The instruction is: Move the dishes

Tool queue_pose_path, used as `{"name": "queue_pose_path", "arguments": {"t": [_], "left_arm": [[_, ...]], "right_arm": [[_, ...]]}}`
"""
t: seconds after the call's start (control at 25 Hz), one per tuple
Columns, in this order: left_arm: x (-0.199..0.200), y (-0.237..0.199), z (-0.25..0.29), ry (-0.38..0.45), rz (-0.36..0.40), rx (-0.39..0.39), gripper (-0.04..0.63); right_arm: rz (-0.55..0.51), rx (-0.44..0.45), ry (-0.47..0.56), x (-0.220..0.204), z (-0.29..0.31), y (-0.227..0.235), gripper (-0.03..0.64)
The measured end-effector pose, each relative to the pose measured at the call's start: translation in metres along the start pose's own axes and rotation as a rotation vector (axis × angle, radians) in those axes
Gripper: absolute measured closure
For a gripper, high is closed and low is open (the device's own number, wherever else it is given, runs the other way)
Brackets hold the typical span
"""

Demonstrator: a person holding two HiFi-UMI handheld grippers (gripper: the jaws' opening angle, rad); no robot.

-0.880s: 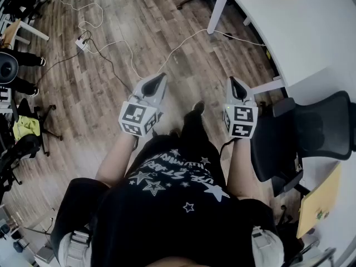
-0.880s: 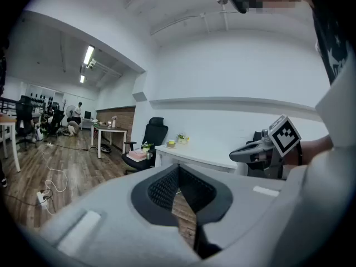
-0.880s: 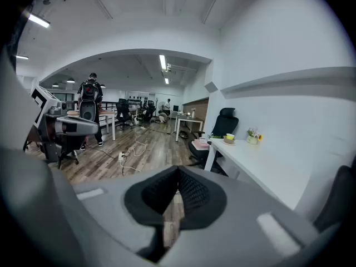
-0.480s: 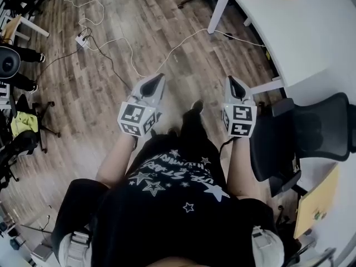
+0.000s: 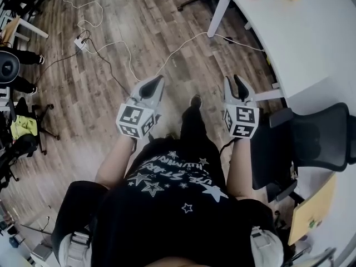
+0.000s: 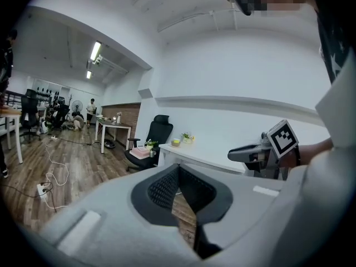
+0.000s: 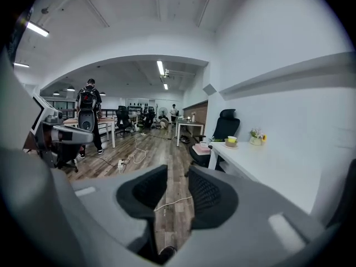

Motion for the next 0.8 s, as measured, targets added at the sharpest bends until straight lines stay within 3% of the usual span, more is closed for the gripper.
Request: {"name": "queue_pose_path", "arguments": {"t": [0.24, 0.6, 0.8], "left_arm": [[0.016, -0.018, 0.083, -0.03, 0.026, -0.018, 0.584], [0.039, -0.015, 0.24, -0.035, 0.071, -0.056, 0.584], [0.045, -0.007, 0.301, -0.027, 0.066, -0.079, 0.584]], "right_arm": [[0.073, -0.023, -0.024, 0.008, 0.071, 0.06, 0.365], [0.135, -0.063, -0.032, 0.013, 0.156, 0.193, 0.364], [0.15, -0.058, -0.036, 0.017, 0.188, 0.236, 0.364]]}}
Point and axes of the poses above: the fingertips, and each gripper's own axes: z forward along the fingers, y to its right, x out of its top, the point moved 6 cm from there along -z, backward along the fingers, and after that the axes turned 6 degrees about y, right-handed, at the moved point
